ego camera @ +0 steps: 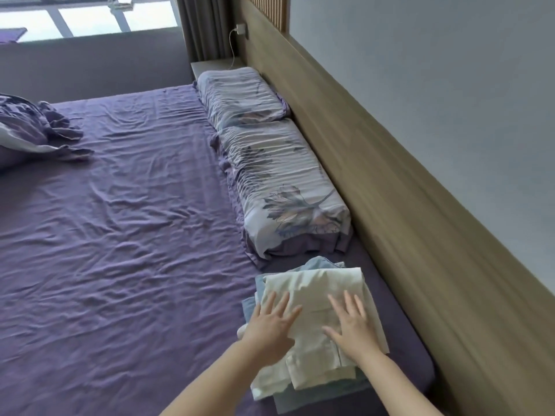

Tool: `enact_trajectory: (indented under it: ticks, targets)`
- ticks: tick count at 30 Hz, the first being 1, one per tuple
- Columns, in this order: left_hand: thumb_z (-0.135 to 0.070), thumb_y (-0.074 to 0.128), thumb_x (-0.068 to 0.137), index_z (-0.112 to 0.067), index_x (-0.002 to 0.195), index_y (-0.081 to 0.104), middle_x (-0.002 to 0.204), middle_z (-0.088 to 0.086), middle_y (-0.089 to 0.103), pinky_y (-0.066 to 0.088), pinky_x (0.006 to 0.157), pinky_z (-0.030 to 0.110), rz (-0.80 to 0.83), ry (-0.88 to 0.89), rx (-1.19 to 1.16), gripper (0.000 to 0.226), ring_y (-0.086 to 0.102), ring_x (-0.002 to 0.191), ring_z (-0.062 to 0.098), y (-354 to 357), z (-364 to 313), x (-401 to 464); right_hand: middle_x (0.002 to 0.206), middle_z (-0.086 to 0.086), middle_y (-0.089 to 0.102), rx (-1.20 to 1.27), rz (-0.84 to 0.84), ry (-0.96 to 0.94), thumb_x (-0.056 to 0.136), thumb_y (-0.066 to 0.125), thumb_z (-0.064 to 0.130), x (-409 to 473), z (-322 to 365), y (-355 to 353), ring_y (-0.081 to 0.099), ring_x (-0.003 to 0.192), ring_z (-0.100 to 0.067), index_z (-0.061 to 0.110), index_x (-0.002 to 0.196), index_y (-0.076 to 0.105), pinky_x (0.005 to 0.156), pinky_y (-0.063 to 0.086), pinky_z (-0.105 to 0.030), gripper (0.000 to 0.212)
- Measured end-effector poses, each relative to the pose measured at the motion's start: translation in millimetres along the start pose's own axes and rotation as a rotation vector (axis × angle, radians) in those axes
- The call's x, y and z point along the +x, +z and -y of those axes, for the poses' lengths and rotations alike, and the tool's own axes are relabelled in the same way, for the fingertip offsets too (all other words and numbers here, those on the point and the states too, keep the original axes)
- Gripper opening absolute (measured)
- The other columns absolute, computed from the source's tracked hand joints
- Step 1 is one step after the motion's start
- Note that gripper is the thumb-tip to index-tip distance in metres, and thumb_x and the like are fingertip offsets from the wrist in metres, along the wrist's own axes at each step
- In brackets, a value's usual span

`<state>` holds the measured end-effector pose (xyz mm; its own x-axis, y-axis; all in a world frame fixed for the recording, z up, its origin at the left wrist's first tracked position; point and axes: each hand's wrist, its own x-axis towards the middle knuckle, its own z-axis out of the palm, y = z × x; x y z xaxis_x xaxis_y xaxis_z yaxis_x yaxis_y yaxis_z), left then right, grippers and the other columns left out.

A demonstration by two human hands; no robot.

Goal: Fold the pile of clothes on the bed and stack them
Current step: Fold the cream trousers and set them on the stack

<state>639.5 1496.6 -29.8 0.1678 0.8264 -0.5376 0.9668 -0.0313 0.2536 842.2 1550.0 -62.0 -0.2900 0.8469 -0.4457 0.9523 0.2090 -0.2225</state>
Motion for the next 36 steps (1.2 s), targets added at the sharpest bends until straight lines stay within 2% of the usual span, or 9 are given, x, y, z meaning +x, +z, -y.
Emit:
enact_trajectory:
  ticks: [3, 8, 13, 16, 20, 23, 26, 29, 36]
  targets:
    - [-0.041, 0.044, 0.097, -0.032, 0.153, 0.000, 0.158, 0.005, -0.021, -0.006, 0.118, 0.053, 0.090, -0.009, 0.095, 0.072, -0.023, 0.144, 0.028, 12, -11, 15, 0.158, -0.001, -0.023, -0.012, 0.118, 0.057, 0.089, 0.046, 0.060, 6, 5, 18, -0.018, 0.146, -0.023, 0.042, 0.150, -0.003, 0.116, 0.011, -0.049, 0.080]
    - [-0.047, 0.043, 0.096, -0.026, 0.154, 0.006, 0.159, 0.006, -0.019, -0.002, 0.115, 0.059, 0.237, -0.077, 0.144, 0.072, -0.018, 0.146, 0.028, 24, -2, 32, 0.157, 0.002, -0.024, -0.011, 0.181, 0.129, 0.083, 0.051, 0.061, 25, 6, 30, -0.018, 0.145, -0.022, 0.045, 0.149, -0.003, 0.113, 0.008, -0.058, 0.086]
    - [-0.048, 0.044, 0.096, -0.022, 0.151, 0.024, 0.161, 0.006, -0.001, -0.003, 0.117, 0.056, 0.157, -0.062, 0.110, 0.063, -0.005, 0.148, 0.027, 15, 7, 24, 0.158, -0.004, -0.023, -0.028, 0.234, 0.171, 0.086, 0.055, 0.054, 34, 18, 22, -0.015, 0.146, -0.028, 0.039, 0.150, -0.002, 0.113, 0.009, -0.059, 0.087]
    - [-0.046, 0.044, 0.097, -0.023, 0.150, 0.023, 0.157, 0.005, 0.020, 0.002, 0.118, 0.055, 0.088, -0.125, 0.017, 0.062, 0.014, 0.146, 0.027, 13, 23, -3, 0.159, -0.008, -0.016, -0.037, 0.206, 0.179, 0.088, 0.052, 0.050, 29, 29, 10, -0.011, 0.146, -0.030, 0.032, 0.151, 0.007, 0.114, 0.010, -0.057, 0.079]
    - [-0.042, 0.042, 0.097, -0.019, 0.147, 0.030, 0.138, 0.007, 0.050, 0.010, 0.117, 0.050, 0.064, -0.255, -0.080, 0.056, 0.040, 0.132, 0.028, 10, 56, -57, 0.160, -0.006, -0.002, -0.057, 0.090, 0.015, 0.093, 0.044, 0.047, 12, 66, 0, -0.007, 0.147, -0.026, 0.029, 0.149, 0.020, 0.116, 0.009, -0.051, 0.063]
    - [-0.036, 0.038, 0.099, -0.014, 0.136, 0.043, 0.126, 0.010, 0.059, 0.018, 0.116, 0.044, 0.012, -0.339, -0.122, 0.043, 0.050, 0.121, 0.029, 8, 76, -100, 0.157, 0.003, 0.019, -0.075, 0.024, -0.184, 0.094, 0.043, 0.042, -8, 114, 3, 0.005, 0.147, -0.019, 0.029, 0.145, 0.029, 0.116, 0.009, -0.046, 0.054]
    - [-0.039, 0.035, 0.100, -0.011, 0.122, 0.051, 0.120, 0.011, 0.061, 0.033, 0.097, 0.036, -0.023, -0.402, -0.124, 0.039, 0.055, 0.111, 0.030, 10, 94, -146, 0.143, 0.011, 0.042, -0.086, -0.033, -0.339, 0.093, 0.043, 0.038, -34, 167, 12, 0.025, 0.140, -0.013, 0.030, 0.138, 0.040, 0.113, 0.014, -0.040, 0.046]
    - [-0.046, 0.036, 0.099, -0.012, 0.120, 0.054, 0.118, 0.010, 0.060, 0.039, 0.081, 0.035, -0.070, -0.482, -0.144, 0.044, 0.056, 0.108, 0.031, 23, 111, -194, 0.140, 0.014, 0.045, -0.098, -0.030, -0.426, 0.093, 0.045, 0.044, -62, 215, 28, 0.032, 0.136, -0.009, 0.031, 0.139, 0.040, 0.113, 0.016, -0.038, 0.048]
    - [-0.052, 0.039, 0.095, -0.018, 0.116, 0.060, 0.121, 0.005, 0.062, 0.044, 0.088, 0.034, -0.240, -0.633, -0.222, 0.045, 0.057, 0.112, 0.026, 83, 161, -328, 0.139, 0.011, 0.048, -0.182, -0.022, -0.651, 0.093, 0.043, 0.048, -144, 318, 75, 0.038, 0.132, -0.009, 0.030, 0.137, 0.043, 0.112, 0.018, -0.035, 0.047]
